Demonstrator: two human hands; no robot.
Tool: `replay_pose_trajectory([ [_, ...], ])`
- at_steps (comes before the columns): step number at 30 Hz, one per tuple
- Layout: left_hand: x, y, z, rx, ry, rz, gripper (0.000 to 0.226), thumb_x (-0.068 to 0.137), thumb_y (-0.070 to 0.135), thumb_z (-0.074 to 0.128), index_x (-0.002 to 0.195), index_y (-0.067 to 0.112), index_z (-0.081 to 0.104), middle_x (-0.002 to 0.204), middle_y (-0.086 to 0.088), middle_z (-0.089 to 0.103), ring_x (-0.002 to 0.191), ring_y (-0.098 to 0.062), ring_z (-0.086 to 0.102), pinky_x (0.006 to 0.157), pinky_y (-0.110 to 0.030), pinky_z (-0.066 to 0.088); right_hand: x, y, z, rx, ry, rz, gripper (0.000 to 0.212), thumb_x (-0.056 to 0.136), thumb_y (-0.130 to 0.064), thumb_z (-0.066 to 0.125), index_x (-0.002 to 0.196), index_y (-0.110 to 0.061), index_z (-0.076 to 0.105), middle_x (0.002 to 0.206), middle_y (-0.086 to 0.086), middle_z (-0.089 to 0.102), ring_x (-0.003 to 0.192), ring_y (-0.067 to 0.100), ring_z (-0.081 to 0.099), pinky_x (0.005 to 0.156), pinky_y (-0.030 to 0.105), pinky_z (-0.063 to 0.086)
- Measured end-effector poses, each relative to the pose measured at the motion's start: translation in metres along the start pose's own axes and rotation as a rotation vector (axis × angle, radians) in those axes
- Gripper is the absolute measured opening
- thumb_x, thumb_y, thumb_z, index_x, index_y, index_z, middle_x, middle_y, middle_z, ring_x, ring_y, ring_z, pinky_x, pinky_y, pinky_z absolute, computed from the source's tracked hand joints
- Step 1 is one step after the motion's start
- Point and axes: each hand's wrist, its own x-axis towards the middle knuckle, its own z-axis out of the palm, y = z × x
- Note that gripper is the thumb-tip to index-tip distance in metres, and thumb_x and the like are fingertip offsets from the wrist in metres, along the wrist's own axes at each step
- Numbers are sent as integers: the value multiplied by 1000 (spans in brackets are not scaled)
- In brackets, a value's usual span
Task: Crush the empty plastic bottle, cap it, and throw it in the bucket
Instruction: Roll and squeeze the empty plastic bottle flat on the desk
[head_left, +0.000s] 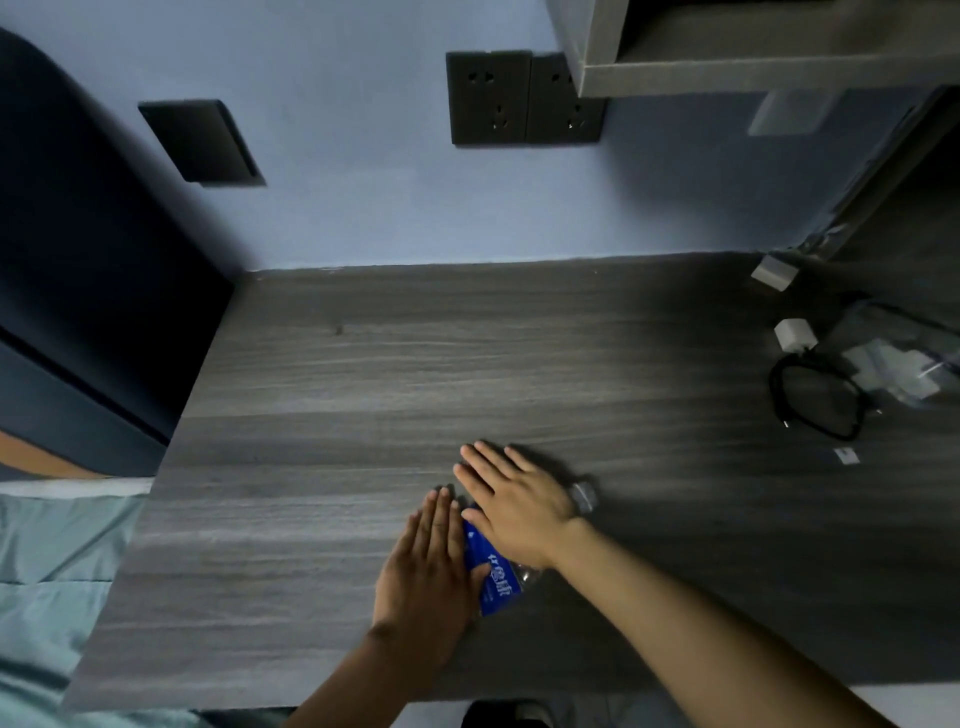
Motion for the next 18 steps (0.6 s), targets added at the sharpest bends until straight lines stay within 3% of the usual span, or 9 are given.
replay_pose_trajectory([
  [11, 2, -5, 6, -131, 32, 10, 65, 92, 52, 1, 133, 10, -25, 142, -7, -33, 131, -20, -33, 110, -32, -21, 7, 3, 16, -24, 98, -21, 59, 92, -45, 8, 143, -18, -7, 149, 1, -18, 138, 18, -20, 114, 39, -10],
  [14, 1, -10, 2, -200, 45, 11, 65, 92, 54, 3, 134, 14, -25, 143, -3, -33, 131, -18, -34, 103, -22, -37, 5, 4, 12, 10, 96, -8, 59, 93, -45, 8, 143, -17, -7, 155, 2, -11, 142, 18, -16, 116, 39, -6],
  [18, 2, -3, 4, -75, 59, 38, 76, 77, 58, -19, 133, 7, -24, 145, -10, -32, 131, -25, -34, 104, -31, -38, 4, 1, 13, -40, 106, -11, 58, 93, -43, 8, 142, -17, -9, 148, 2, -20, 137, 20, -23, 112, 41, -14],
])
